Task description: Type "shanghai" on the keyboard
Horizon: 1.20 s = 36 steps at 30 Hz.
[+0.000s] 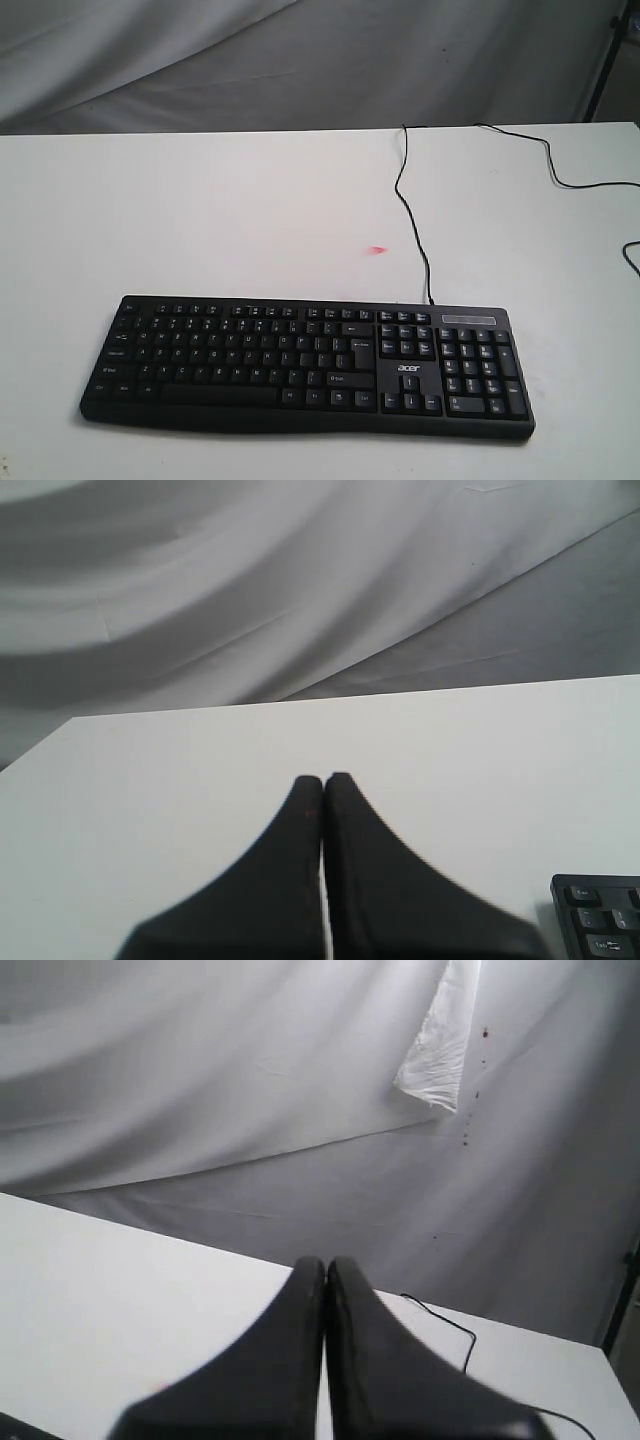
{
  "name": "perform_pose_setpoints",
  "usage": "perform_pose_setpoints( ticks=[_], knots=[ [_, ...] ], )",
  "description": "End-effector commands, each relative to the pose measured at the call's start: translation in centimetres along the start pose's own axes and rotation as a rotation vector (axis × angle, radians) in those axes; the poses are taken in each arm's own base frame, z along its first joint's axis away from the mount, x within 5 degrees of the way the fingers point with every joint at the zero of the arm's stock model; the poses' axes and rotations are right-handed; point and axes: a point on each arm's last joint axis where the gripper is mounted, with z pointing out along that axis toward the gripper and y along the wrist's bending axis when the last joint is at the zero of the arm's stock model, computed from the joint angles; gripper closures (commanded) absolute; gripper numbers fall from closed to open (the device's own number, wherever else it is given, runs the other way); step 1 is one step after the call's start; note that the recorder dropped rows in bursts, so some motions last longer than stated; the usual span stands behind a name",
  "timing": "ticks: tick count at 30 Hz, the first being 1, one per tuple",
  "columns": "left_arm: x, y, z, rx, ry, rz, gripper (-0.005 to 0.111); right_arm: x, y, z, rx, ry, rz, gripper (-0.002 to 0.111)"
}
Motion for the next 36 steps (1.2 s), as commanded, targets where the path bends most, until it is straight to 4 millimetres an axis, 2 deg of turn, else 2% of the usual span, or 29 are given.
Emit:
perform_pose_setpoints(
  ticks=[1,9,12,20,29,36],
  knots=[
    [0.1,0.0,0.1,0.005,0.004,-0.003,0.106,1.6,0.2,-1.0,0.012,-0.030,0.037,0.108],
    [0.1,0.0,0.1,0.005,0.004,-0.003,0.106,4.4,0.7,-1.9,0.014,-0.042,0.063,0.108],
    [0.1,0.0,0.1,0.005,0.004,-0.003,0.106,4.6,0.7,-2.2,0.016,-0.061,0.065,0.108],
    [0.1,0.0,0.1,0.005,0.004,-0.003,0.106,5.6,0.8,-2.1,0.011,0.048,0.068,0.108],
    [0.1,0.0,0.1,0.005,0.004,-0.003,0.106,7.8,1.0,-2.5,0.001,0.294,0.069,0.108],
    [0.1,0.0,0.1,0.005,0.004,-0.003,0.106,7.8,1.0,-2.5,-0.001,0.294,0.075,0.108]
  ],
)
